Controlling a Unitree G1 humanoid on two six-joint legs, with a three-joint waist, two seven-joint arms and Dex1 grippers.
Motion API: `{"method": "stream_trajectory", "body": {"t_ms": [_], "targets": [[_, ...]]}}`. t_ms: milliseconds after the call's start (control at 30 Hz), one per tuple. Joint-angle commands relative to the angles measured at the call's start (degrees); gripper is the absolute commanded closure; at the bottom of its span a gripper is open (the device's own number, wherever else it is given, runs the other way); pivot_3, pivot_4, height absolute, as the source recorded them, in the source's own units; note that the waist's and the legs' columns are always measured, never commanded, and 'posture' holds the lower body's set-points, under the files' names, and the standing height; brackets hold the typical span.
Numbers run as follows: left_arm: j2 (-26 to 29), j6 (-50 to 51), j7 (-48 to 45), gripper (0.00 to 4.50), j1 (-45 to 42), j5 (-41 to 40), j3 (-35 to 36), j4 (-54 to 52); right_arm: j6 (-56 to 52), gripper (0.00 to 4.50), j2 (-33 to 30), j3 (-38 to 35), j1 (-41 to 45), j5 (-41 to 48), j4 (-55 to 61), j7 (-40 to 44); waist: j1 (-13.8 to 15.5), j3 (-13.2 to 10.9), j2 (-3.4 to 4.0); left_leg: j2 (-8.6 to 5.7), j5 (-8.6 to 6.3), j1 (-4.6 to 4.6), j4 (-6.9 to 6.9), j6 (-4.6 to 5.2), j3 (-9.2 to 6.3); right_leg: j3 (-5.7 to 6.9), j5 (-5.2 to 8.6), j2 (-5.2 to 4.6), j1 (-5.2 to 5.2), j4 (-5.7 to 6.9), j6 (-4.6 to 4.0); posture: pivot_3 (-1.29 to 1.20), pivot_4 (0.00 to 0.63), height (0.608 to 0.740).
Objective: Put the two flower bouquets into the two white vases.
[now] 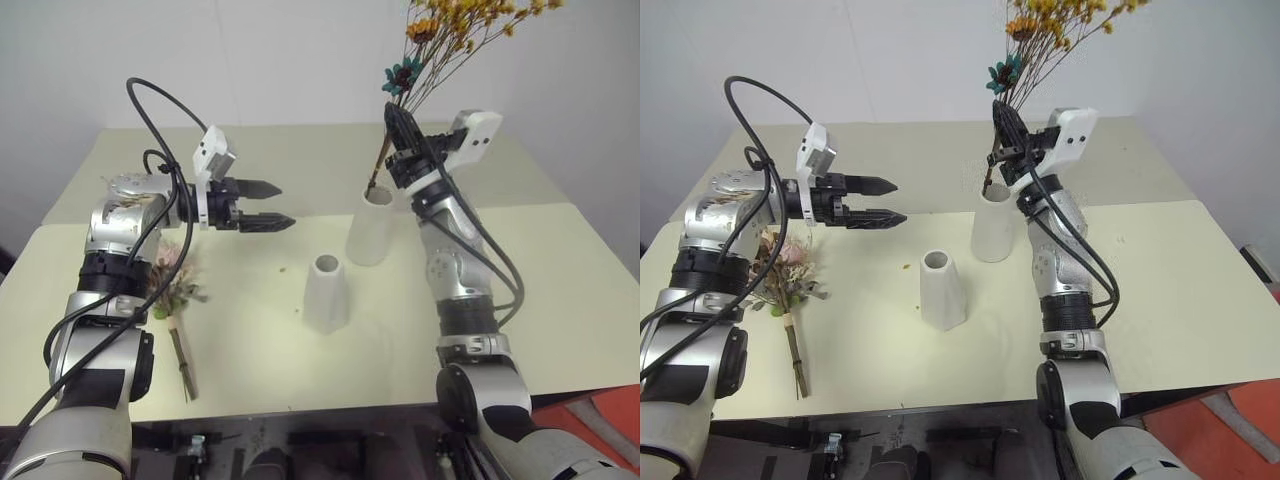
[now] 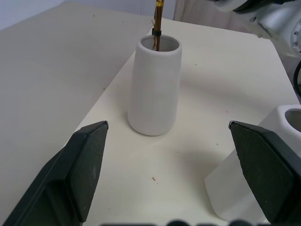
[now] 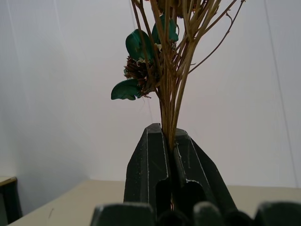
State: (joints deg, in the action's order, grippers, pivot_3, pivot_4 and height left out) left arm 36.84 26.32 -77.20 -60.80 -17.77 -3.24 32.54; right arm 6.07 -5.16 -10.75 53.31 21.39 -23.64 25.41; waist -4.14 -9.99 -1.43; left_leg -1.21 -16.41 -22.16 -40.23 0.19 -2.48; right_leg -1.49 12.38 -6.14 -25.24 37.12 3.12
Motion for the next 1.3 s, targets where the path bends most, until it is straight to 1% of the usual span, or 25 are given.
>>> {"method": "stream_trajectory", "body": {"t_ms": [33, 300, 667, 767, 833, 867, 1067, 1133, 1300], "targets": [[0.2, -1.07, -0.32, 0.0, -1.75, 0.48, 0.49, -0.13, 4.34, 4.48, -0.05, 0.73, 0.3, -1.15, -0.86, 1.59, 0.0, 0.0, 0.0, 0.0, 0.0, 0.0, 0.0, 0.0, 0.0, 0.0, 0.0, 0.0, 0.0, 0.0, 0.0, 0.0, 0.15, 0.74], [-0.34, -1.43, -0.16, 0.0, -1.47, 1.12, 0.4, -0.24, 7.64, 4.48, 0.2, 1.83, -1.59, -3.25, -2.33, 1.77, 0.01, 0.0, 0.0, 0.0, 0.01, 0.0, 0.0, -0.01, -0.02, 0.0, 0.0, 0.0, 0.0, 0.0, 0.0, 0.0, 0.15, 0.74], [0.21, -1.32, -0.4, 0.0, -0.65, 0.86, 1.04, -1.73, 8.27, 4.48, 0.01, 2.16, -3.86, -5.07, -1.45, -0.25, -0.02, 0.0, 0.0, 0.0, 0.01, 0.0, 0.0, -0.01, -0.02, 0.0, 0.0, 0.0, 0.0, 0.02, 0.0, 0.0, 0.15, 0.74], [0.32, -1.08, -0.39, 0.0, -0.43, 0.75, 1.12, -2.13, 8.28, 3.64, 0.15, 1.98, -3.87, -4.63, -1.3, -0.08, -0.02, 0.0, 0.0, 0.0, 0.01, 0.01, 0.0, -0.02, -0.03, 0.0, 0.0, 0.0, 0.0, 0.02, 0.0, 0.0, 0.15, 0.74], [0.43, -0.97, -0.38, 0.0, -0.32, 0.7, 1.19, -2.41, 8.26, 2.96, 0.15, 1.94, -3.94, -4.54, -1.0, -0.07, -0.02, 0.0, 0.0, 0.0, 0.01, 0.01, 0.0, -0.02, -0.03, 0.0, 0.0, 0.0, 0.0, 0.02, 0.0, 0.0, 0.15, 0.74], [0.49, -0.93, -0.38, 0.0, -0.3, 0.67, 1.24, -2.53, 8.14, 2.7, 0.12, 1.96, -4.04, -4.4, -0.7, 0.1, -0.02, 0.0, 0.0, 0.0, 0.01, 0.01, 0.0, -0.01, -0.03, 0.0, 0.0, 0.0, 0.0, 0.02, 0.0, 0.0, 0.15, 0.74], [0.81, -0.79, -0.29, 0.0, -0.33, 0.5, 1.48, -3.01, 7.0, 0.64, 0.0, 2.71, -5.66, -4.69, 2.36, 0.17, -0.01, 0.0, 0.0, 0.0, 0.01, 0.0, 0.0, -0.01, -0.04, 0.0, 0.0, 0.0, 0.0, 0.01, 0.0, 0.0, 0.15, 0.74], [0.9, -0.78, -0.25, 0.0, -0.27, 0.47, 1.51, -3.16, 6.47, 0.02, 0.03, 2.93, -6.6, -4.77, 3.7, -0.15, -0.01, 0.0, 0.0, -0.01, 0.01, 0.0, 0.0, -0.01, -0.04, 0.0, 0.0, 0.0, 0.0, 0.01, 0.0, 0.0, 0.15, 0.74], [0.98, -0.6, -0.12, 0.0, -0.22, 0.45, 1.49, -3.46, 4.78, 0.02, -0.03, 2.95, -8.6, -6.22, 5.91, -4.06, 0.02, 0.0, 0.0, -0.01, 0.0, 0.01, 0.0, 0.01, -0.05, 0.0, 0.0, 0.0, 0.01, 0.03, 0.0, 0.0, 0.15, 0.74]]}}
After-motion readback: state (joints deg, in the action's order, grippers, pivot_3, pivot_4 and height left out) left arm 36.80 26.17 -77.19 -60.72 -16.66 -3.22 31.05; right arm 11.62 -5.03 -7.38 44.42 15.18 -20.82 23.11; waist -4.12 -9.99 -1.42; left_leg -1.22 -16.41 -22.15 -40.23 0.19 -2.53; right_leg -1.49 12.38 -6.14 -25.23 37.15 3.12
